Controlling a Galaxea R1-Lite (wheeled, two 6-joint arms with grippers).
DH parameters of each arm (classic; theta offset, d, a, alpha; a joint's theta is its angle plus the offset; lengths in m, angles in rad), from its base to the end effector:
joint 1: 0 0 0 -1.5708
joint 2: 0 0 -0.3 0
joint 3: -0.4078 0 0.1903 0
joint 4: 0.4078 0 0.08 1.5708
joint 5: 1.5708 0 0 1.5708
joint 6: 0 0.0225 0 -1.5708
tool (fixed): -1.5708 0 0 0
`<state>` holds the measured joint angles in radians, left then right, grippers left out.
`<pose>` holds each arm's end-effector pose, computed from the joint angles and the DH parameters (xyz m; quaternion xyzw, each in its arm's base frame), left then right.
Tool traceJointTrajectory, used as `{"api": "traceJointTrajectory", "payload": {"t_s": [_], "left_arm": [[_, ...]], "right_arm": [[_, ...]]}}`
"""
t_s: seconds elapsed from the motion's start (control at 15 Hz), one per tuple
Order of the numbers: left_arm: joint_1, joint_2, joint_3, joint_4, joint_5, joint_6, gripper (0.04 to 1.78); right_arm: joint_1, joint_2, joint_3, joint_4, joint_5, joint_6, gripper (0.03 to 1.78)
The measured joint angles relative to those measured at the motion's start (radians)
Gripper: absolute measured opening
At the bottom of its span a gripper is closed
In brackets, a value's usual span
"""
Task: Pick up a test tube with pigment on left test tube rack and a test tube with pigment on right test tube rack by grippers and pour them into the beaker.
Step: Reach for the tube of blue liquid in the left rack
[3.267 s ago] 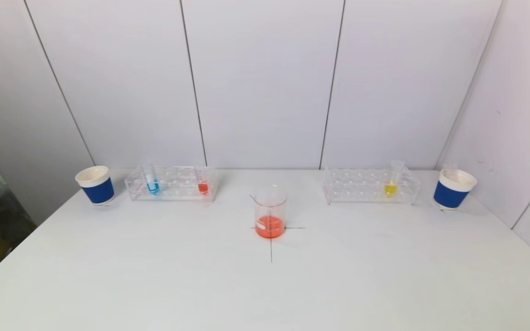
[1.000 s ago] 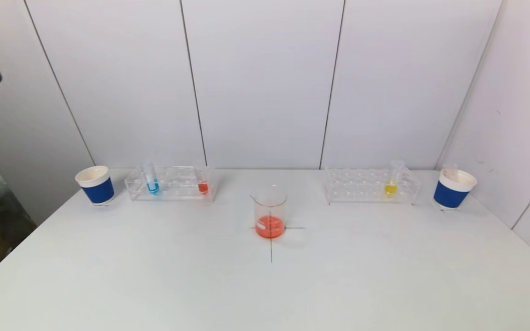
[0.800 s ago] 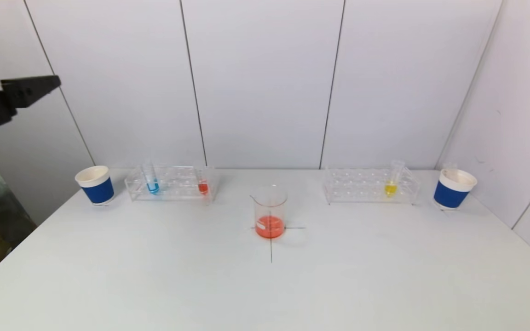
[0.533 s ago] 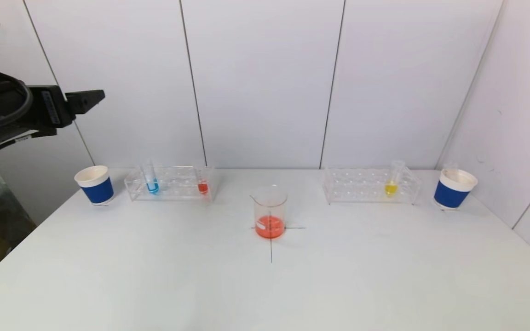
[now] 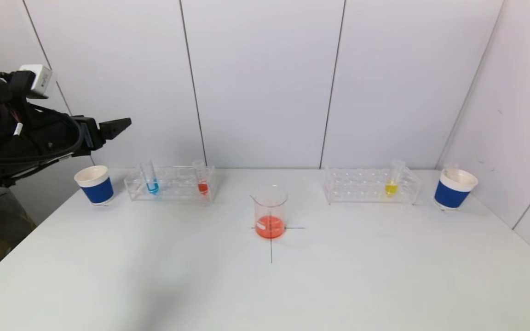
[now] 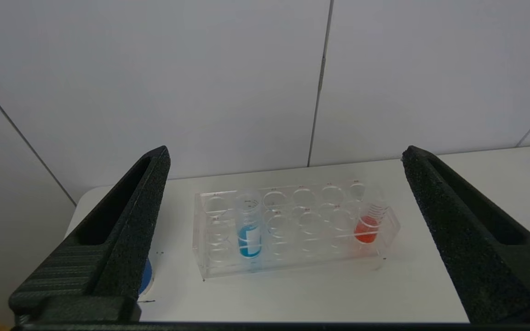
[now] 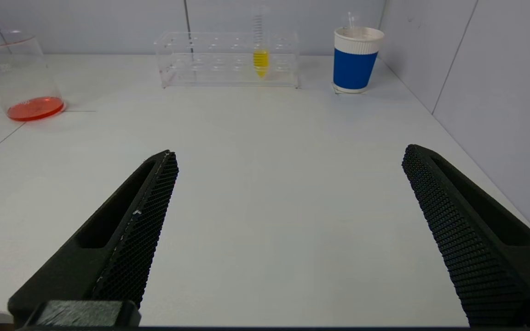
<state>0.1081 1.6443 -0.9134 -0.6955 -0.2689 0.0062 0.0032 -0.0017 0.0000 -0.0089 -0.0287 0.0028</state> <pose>0.3030 0.0269 0.2352 -0.0002 0.0171 -0.0804 0.9966 -0.0229 -0.0007 0.0763 0.0015 -0.0053 -0.0127 0.9999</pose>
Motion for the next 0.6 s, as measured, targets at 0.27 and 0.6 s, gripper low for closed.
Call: {"api": "traceJointTrajectory", "payload": {"t_s": [0.27, 0.6], "left_arm": [[0.035, 0.094, 0.047, -0.135, -0.032, 0.002, 1.76], [0.056, 0.244, 0.07, -0.315, -0.049, 0.006, 1.76]], "right_arm": [[0.0, 0.0, 0.0, 0.0, 0.0, 0.0, 1.77], [0.0, 0.0, 0.0, 0.0, 0.0, 0.0, 1.77]]}}
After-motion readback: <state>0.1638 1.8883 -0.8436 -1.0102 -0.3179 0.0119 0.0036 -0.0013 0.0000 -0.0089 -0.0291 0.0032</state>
